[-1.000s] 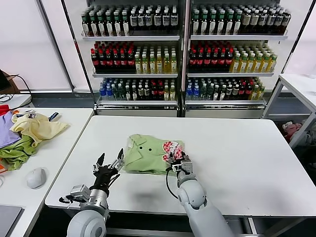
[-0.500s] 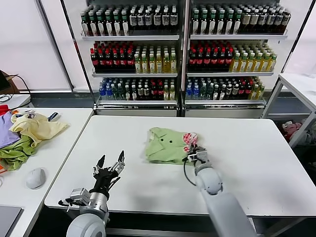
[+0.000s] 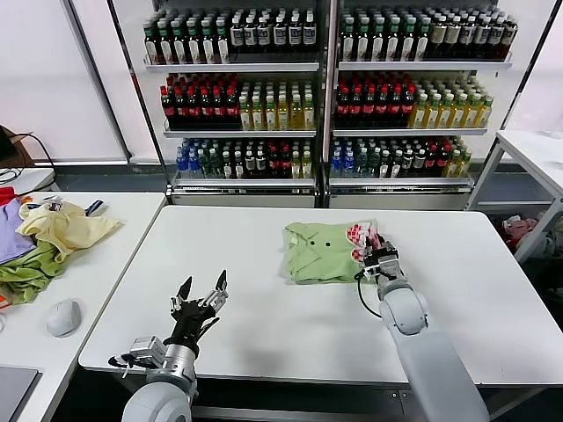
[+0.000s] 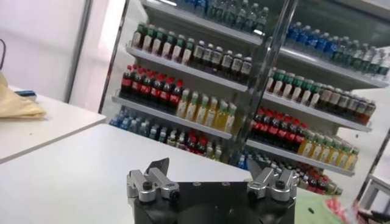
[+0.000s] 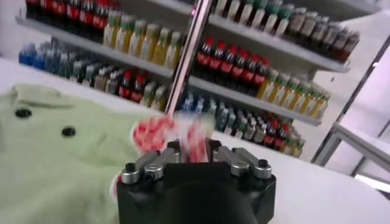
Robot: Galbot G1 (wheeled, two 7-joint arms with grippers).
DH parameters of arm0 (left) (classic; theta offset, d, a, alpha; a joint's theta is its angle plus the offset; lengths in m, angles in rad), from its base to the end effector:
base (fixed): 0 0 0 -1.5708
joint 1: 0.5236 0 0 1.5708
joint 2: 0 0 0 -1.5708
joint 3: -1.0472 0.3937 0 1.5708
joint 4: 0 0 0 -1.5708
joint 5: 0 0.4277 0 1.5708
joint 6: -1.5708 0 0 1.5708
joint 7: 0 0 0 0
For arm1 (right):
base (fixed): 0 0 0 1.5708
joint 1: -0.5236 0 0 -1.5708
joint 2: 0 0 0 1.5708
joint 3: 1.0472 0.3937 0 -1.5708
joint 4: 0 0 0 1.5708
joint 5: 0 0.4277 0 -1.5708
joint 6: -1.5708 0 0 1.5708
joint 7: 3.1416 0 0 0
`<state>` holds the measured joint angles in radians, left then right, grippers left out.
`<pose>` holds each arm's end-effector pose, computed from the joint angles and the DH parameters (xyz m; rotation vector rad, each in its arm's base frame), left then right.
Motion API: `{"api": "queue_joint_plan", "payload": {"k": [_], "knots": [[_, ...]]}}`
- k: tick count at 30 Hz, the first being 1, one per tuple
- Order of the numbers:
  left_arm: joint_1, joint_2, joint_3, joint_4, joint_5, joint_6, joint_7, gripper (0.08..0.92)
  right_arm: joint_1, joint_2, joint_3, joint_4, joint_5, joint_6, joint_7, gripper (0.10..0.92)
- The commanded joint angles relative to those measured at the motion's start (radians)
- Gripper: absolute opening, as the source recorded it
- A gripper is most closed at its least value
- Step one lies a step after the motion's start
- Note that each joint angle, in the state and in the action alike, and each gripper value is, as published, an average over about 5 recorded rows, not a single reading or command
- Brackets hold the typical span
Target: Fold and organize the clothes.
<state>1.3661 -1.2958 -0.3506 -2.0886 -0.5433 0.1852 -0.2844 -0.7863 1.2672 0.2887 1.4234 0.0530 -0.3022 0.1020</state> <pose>0.2873 -0.0122 -0.2976 -0.0853 -2.9731 0.4664 0.5175 -0.0425 -0.3432 0.0331 -2.8926 0.4747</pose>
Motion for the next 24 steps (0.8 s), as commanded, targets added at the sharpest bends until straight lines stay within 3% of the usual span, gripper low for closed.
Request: {"api": "queue_joint_plan", "payload": {"k": [1,9,14,24], "knots": [[0.005,0.002,0.010,-0.006,0.070,-0.009,0.015,0.823,-0.238,-0.025,0.142,0.256,0.040,0.180,0.013,0.448],[0.015,0.006,0.013,-0.032,0.124,-0.017,0.029,0.823,-0.494,-0.020,0.267,0.571,0.143,0.165,-0.018,0.673],[0.020,0.010,0.013,-0.046,0.163,-0.026,0.040,0.823,-0.637,-0.018,0.325,0.672,0.160,0.154,-0.049,0.798],[0.022,0.008,0.022,-0.053,0.194,-0.027,0.050,0.823,-0.720,0.016,0.338,0.742,0.146,0.153,-0.062,0.823]]}}
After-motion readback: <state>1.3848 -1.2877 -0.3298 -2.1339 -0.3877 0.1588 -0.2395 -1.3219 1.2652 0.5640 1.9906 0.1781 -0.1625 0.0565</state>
